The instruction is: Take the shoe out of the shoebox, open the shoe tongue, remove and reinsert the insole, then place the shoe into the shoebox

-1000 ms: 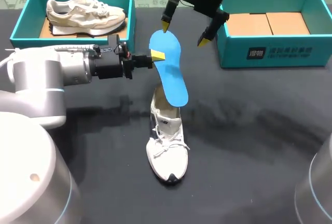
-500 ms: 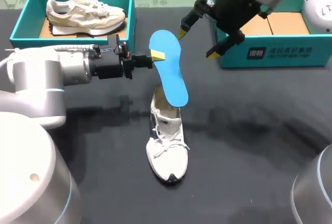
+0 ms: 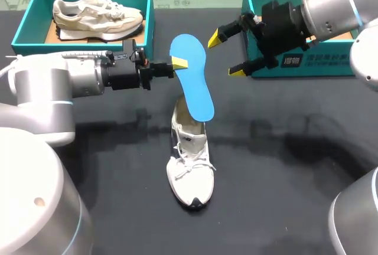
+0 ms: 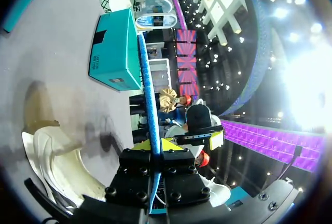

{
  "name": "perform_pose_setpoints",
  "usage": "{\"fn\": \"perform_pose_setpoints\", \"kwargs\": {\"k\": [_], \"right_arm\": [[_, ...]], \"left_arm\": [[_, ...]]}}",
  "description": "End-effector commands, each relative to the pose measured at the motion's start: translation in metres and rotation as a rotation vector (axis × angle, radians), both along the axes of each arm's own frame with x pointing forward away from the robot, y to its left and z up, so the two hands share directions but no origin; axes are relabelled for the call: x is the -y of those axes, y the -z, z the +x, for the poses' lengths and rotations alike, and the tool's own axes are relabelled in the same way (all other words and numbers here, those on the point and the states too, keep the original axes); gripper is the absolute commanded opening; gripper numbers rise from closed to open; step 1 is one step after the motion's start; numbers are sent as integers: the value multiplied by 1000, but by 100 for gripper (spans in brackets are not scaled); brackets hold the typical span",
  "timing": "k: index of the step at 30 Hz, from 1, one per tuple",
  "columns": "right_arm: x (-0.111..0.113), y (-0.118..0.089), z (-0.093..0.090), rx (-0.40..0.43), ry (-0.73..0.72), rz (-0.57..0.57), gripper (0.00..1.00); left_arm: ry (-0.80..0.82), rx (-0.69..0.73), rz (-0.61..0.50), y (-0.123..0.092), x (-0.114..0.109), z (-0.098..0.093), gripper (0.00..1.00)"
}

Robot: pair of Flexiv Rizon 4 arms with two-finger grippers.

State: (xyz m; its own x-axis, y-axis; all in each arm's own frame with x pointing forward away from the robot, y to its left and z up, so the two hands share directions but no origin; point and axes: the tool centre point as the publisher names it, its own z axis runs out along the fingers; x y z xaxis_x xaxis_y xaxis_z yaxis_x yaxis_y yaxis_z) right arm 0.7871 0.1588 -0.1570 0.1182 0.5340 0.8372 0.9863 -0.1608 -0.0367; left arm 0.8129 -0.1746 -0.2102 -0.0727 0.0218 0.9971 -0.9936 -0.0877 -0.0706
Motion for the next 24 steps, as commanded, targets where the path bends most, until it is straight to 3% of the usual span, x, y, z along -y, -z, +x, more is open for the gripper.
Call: {"fn": "perform_pose_setpoints", "kwargs": {"k": [1,11,24], "right_arm": [[0,5,0,44,9,269,100],[1,7,2,39,5,270,100],[1,9,3,58,-21,316,100]], "left_arm": [[2,-1,2,0,-1,0,0],[-1,114,0,-5,-8,3,0],[-68,666,-44,-31,-27,23,0]]}}
